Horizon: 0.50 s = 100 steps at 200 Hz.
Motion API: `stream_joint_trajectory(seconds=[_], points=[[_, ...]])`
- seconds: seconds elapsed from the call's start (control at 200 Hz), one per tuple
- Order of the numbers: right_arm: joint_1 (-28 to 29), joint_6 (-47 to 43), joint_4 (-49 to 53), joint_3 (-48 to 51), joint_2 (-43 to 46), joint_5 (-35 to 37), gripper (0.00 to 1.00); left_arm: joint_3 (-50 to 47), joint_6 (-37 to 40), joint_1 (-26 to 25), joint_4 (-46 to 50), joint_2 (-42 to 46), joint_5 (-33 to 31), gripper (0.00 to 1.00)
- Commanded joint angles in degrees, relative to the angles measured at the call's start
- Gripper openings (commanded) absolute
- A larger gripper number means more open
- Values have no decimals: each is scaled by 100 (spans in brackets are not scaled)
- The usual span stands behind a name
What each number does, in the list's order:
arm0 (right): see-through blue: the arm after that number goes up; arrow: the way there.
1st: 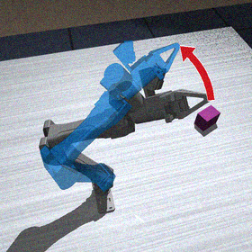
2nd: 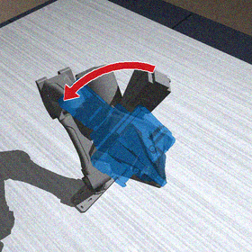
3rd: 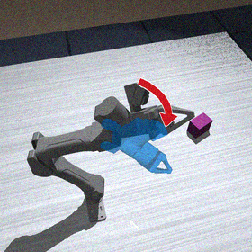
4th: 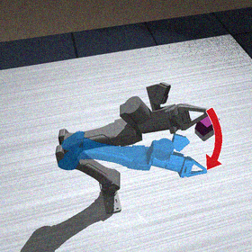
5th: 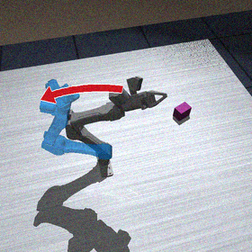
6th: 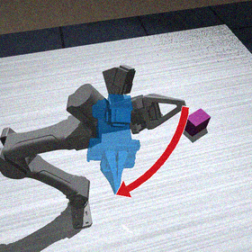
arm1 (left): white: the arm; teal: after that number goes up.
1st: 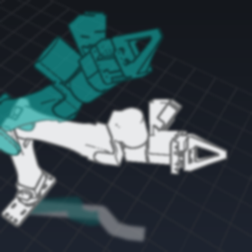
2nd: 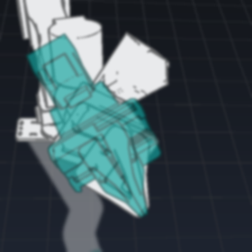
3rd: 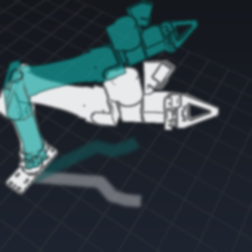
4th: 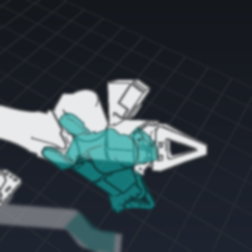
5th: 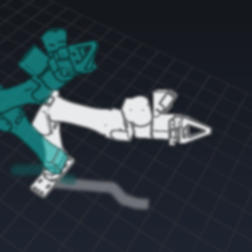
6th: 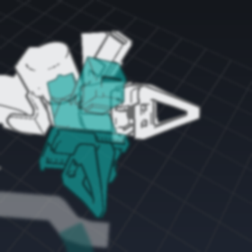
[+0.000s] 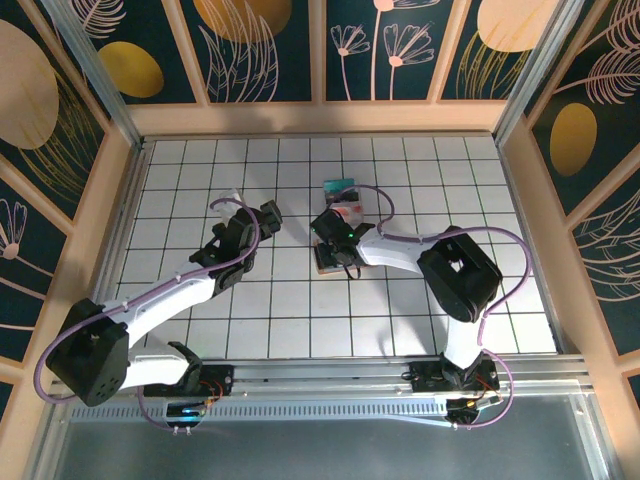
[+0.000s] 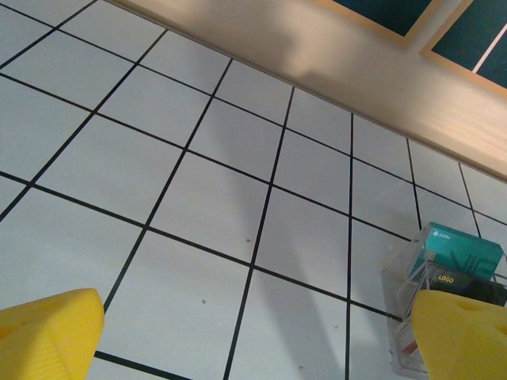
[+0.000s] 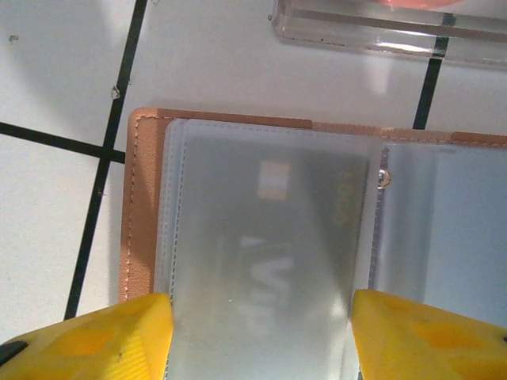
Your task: Take the credit cards out of the card holder
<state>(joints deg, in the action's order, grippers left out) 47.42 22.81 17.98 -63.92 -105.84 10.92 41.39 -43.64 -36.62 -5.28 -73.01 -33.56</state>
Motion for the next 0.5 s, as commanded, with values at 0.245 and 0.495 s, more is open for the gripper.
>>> stream_joint_trajectory(seconds=[0.245,0.495], points=[[-26,84,-103,90,-44,-74,40,93,-1,45,154,-142,68,99],[-76,176,-220,162,306,-678,27,176,235,41,123,-226,261,99]])
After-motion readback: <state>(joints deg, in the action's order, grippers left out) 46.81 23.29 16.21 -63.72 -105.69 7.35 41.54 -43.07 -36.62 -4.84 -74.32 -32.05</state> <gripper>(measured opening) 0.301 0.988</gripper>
